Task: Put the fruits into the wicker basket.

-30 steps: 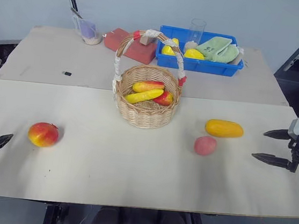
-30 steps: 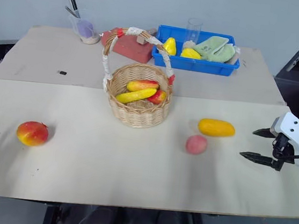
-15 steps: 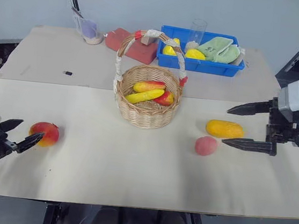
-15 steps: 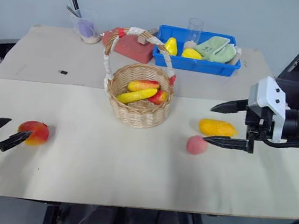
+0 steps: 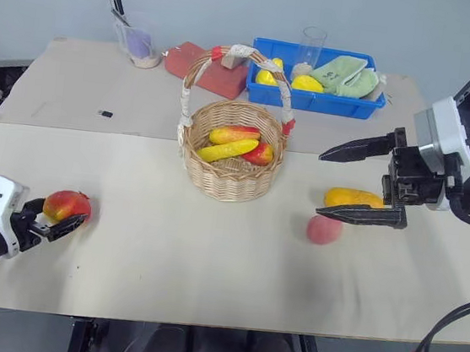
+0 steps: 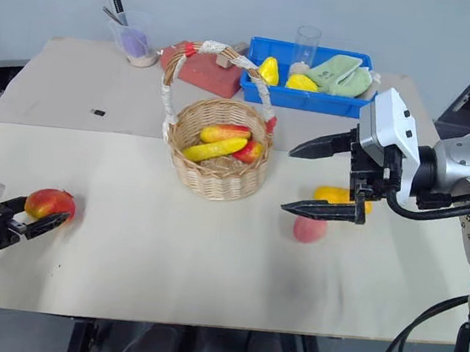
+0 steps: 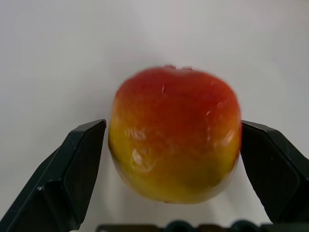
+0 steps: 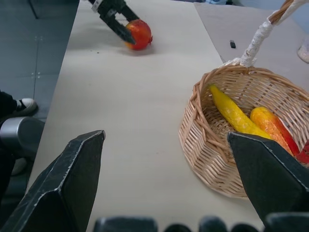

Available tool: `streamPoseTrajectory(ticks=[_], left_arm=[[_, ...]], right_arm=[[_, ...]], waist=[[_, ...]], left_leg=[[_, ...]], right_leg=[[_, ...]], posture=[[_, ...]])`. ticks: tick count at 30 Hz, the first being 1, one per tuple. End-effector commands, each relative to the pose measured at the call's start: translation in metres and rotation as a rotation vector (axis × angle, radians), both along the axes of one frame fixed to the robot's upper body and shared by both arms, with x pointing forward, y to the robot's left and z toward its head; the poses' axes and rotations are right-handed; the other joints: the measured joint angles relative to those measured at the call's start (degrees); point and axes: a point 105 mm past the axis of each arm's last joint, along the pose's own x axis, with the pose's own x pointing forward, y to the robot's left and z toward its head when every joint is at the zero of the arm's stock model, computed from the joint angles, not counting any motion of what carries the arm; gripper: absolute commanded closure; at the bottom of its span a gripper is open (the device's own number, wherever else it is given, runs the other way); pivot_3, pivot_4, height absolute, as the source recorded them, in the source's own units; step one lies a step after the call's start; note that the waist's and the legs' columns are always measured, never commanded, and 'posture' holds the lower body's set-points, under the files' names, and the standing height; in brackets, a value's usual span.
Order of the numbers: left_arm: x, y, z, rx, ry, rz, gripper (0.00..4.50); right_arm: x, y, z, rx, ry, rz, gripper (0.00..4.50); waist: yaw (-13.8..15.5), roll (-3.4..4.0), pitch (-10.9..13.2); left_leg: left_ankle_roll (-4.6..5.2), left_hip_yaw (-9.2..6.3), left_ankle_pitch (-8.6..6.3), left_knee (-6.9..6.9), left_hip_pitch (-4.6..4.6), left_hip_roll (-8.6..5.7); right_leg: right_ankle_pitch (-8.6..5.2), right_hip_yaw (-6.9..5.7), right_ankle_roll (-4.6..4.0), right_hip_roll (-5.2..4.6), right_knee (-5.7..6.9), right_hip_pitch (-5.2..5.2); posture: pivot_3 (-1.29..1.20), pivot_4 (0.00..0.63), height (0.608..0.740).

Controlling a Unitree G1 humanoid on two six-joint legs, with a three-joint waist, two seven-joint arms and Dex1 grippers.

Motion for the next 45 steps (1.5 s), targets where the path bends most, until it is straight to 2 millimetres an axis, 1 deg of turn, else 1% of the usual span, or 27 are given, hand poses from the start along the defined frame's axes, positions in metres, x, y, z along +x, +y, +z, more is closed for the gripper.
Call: streamPoseTrajectory(ticks=[1,3,4,5,7,9,11,13,15,16,17,19,20,22,26,27,29,31,32,33,37,39,41,43,45], left_arm=[[0.004,0.002,0.005,0.032,-0.033,0.005,0.26],[0.006,0.002,0.006,0.033,-0.049,0.013,0.78],[0.007,0.003,0.006,0.032,-0.054,0.014,1.26],[0.007,0.002,0.007,0.032,-0.059,0.013,1.50],[0.008,-0.002,0.008,0.024,-0.068,-0.004,1.53],[0.009,-0.011,0.015,0.007,-0.093,-0.037,1.53],[0.010,-0.031,0.026,-0.005,-0.122,-0.126,1.53],[0.015,-0.065,0.046,-0.033,-0.174,-0.247,1.53],[0.019,-0.089,0.060,-0.052,-0.215,-0.326,1.53],[0.023,-0.104,0.069,-0.055,-0.244,-0.375,1.53],[0.030,-0.127,0.082,-0.060,-0.291,-0.446,1.53],[0.039,-0.167,0.104,-0.066,-0.373,-0.562,1.53],[0.044,-0.180,0.111,-0.051,-0.404,-0.593,1.53],[0.055,-0.202,0.119,-0.025,-0.451,-0.629,1.53],[0.077,-0.232,0.131,-0.010,-0.522,-0.644,1.53],[0.083,-0.237,0.133,0.000,-0.540,-0.643,1.53],[0.094,-0.241,0.130,0.037,-0.557,-0.629,1.53],[0.102,-0.243,0.127,0.059,-0.571,-0.621,0.49],[0.103,-0.244,0.126,0.068,-0.578,-0.625,0.13],[0.103,-0.246,0.125,0.070,-0.584,-0.639,0.05],[0.103,-0.246,0.125,0.058,-0.599,-0.651,0.05],[0.097,-0.247,0.125,0.040,-0.594,-0.689,0.05],[0.085,-0.248,0.124,0.029,-0.580,-0.762,0.05],[0.067,-0.249,0.120,0.018,-0.532,-0.870,0.05],[0.053,-0.247,0.116,0.030,-0.493,-0.941,0.05]], right_arm=[[-0.002,0.002,0.012,0.012,-0.058,0.006,0.01],[-0.003,0.001,0.013,0.018,-0.061,0.002,0.00],[-0.003,0.001,0.013,0.020,-0.062,0.000,0.00],[-0.003,0.000,0.014,0.023,-0.065,-0.006,0.00],[-0.002,-0.003,0.014,0.022,-0.070,-0.017,0.00],[0.000,-0.005,0.014,0.019,-0.075,-0.033,0.00],[0.001,-0.009,0.014,0.017,-0.079,-0.057,0.00],[0.002,-0.014,0.013,0.015,-0.080,-0.088,0.00],[0.003,-0.017,0.012,0.012,-0.080,-0.107,0.00],[0.002,-0.018,0.010,0.013,-0.078,-0.118,0.00],[0.002,-0.020,0.009,0.018,-0.076,-0.133,0.00],[0.001,-0.021,0.008,0.029,-0.076,-0.156,0.00],[0.001,-0.022,0.008,0.034,-0.078,-0.167,0.00],[0.002,-0.022,0.006,0.038,-0.085,-0.187,0.00],[0.003,-0.024,0.002,0.037,-0.079,-0.242,0.00],[0.004,-0.025,0.002,0.038,-0.082,-0.255,0.00],[0.004,-0.026,0.001,0.042,-0.084,-0.274,0.00],[0.004,-0.028,0.001,0.046,-0.087,-0.294,0.00],[0.004,-0.028,0.001,0.046,-0.089,-0.303,0.00],[0.004,-0.030,0.000,0.046,-0.091,-0.315,0.00],[0.005,-0.035,-0.005,0.044,-0.084,-0.353,0.00],[0.008,-0.042,-0.014,0.012,-0.079,-0.392,0.00],[0.011,-0.049,-0.026,-0.033,-0.057,-0.435,0.00],[0.013,-0.057,-0.040,-0.088,-0.034,-0.471,0.00],[0.011,-0.059,-0.049,-0.114,-0.011,-0.473,0.00]], waist=[[0.0,-0.01,0.0],[0.0,-0.01,0.0],[0.0,-0.01,0.0],[0.0,-0.01,0.0],[0.0,-0.01,0.0],[0.0,-0.01,0.0],[0.1,-0.02,0.0],[0.4,-0.03,0.0],[0.9,-0.03,0.0],[1.0,-0.03,0.0],[1.1,-0.03,0.0],[1.7,-0.03,0.0],[1.6,-0.04,0.0],[1.5,-0.05,0.0],[0.8,-0.05,0.0],[0.9,-0.06,0.0],[1.0,-0.06,0.0],[1.0,-0.06,0.0],[1.0,-0.06,0.0],[1.1,-0.06,0.0],[1.4,-0.06,0.0],[1.5,-0.07,0.0],[1.5,-0.06,0.0],[1.4,-0.06,0.0],[1.4,-0.06,0.0]], left_leg=[[-0.01,0.02,0.00,0.00,-0.03,-0.02],[0.00,0.04,0.00,0.01,0.00,-0.04],[0.00,0.05,0.01,0.01,0.00,-0.03],[-0.01,0.04,0.01,0.01,0.01,-0.03],[-0.02,0.05,0.02,0.01,0.01,-0.03],[-0.02,0.05,0.02,0.01,0.01,-0.03],[-0.02,0.05,0.02,0.01,0.01,-0.03],[-0.02,0.04,0.02,0.04,-0.04,-0.04],[-0.02,0.04,0.02,0.08,-0.06,-0.07],[-0.02,0.03,0.02,0.13,-0.06,-0.07],[-0.02,0.04,0.02,0.15,-0.06,-0.07],[-0.02,-0.04,0.03,0.30,-0.07,-0.12],[-0.02,-0.05,0.02,0.45,-0.18,-0.10],[0.02,-0.05,0.00,0.57,-0.18,-0.16],[0.19,-0.03,-0.07,0.86,-0.22,-0.19],[0.20,-0.05,-0.07,0.90,-0.24,-0.17],[0.21,-0.05,-0.07,0.96,-0.29,-0.17],[0.21,-0.05,-0.07,0.96,-0.26,-0.16],[0.21,-0.06,-0.07,0.96,-0.27,-0.16],[0.22,-0.06,-0.07,0.96,-0.27,-0.16],[0.22,-0.08,-0.07,1.02,-0.35,-0.16],[0.22,-0.08,-0.07,1.04,-0.36,-0.16],[0.21,-0.10,-0.07,1.05,-0.36,-0.17],[0.22,-0.10,-0.07,1.05,-0.37,-0.16],[0.22,-0.10,-0.07,1.04,-0.38,-0.13]], right_leg=[[0.00,-0.01,0.00,-0.02,0.19,-0.09],[0.00,-0.02,0.00,-0.06,0.33,-0.15],[0.00,-0.03,0.00,-0.04,0.34,-0.16],[0.00,-0.03,0.00,-0.03,0.35,-0.15],[0.00,-0.03,0.00,-0.02,0.35,-0.15],[0.00,-0.03,0.00,-0.02,0.35,-0.15],[0.00,-0.04,0.00,-0.03,0.35,-0.14],[0.00,-0.06,0.00,-0.06,0.35,-0.15],[0.00,-0.05,0.00,-0.10,0.35,-0.13],[0.00,-0.06,0.00,-0.08,0.35,-0.11],[0.00,-0.04,0.00,-0.07,0.35,-0.10],[0.01,-0.07,0.02,0.03,0.40,-0.02],[0.03,-0.06,0.04,0.12,0.45,-0.05],[0.05,-0.02,0.10,0.15,0.48,-0.02],[0.06,0.15,0.10,0.42,0.67,-0.02],[0.06,0.14,0.10,0.46,0.66,-0.04],[0.05,0.14,0.10,0.50,0.59,-0.08],[0.05,0.14,0.10,0.52,0.56,-0.05],[0.05,0.14,0.10,0.53,0.54,-0.05],[0.05,0.15,0.11,0.53,0.55,-0.05],[0.05,0.12,0.11,0.53,0.56,-0.07],[0.05,0.13,0.11,0.53,0.56,-0.07],[0.05,0.11,0.11,0.53,0.55,-0.05],[0.05,0.12,0.11,0.53,0.57,-0.06],[0.05,0.12,0.11,0.56,0.58,-0.07]], posture=[[0.00,0.150,0.740],[0.00,0.150,0.740],[0.00,0.150,0.740],[0.00,0.150,0.740],[0.00,0.150,0.740],[0.00,0.150,0.740],[0.00,0.150,0.740],[0.00,0.150,0.740],[0.00,0.150,0.740],[0.00,0.150,0.740],[0.00,0.150,0.740],[0.00,0.150,0.740],[0.00,0.150,0.740],[0.00,0.150,0.740],[0.00,0.150,0.740],[0.00,0.150,0.740],[0.00,0.150,0.740],[0.00,0.150,0.740],[0.00,0.150,0.740],[0.00,0.150,0.740],[0.00,0.150,0.740],[0.00,0.150,0.740],[0.00,0.150,0.740],[0.00,0.150,0.740],[0.00,0.150,0.740]])
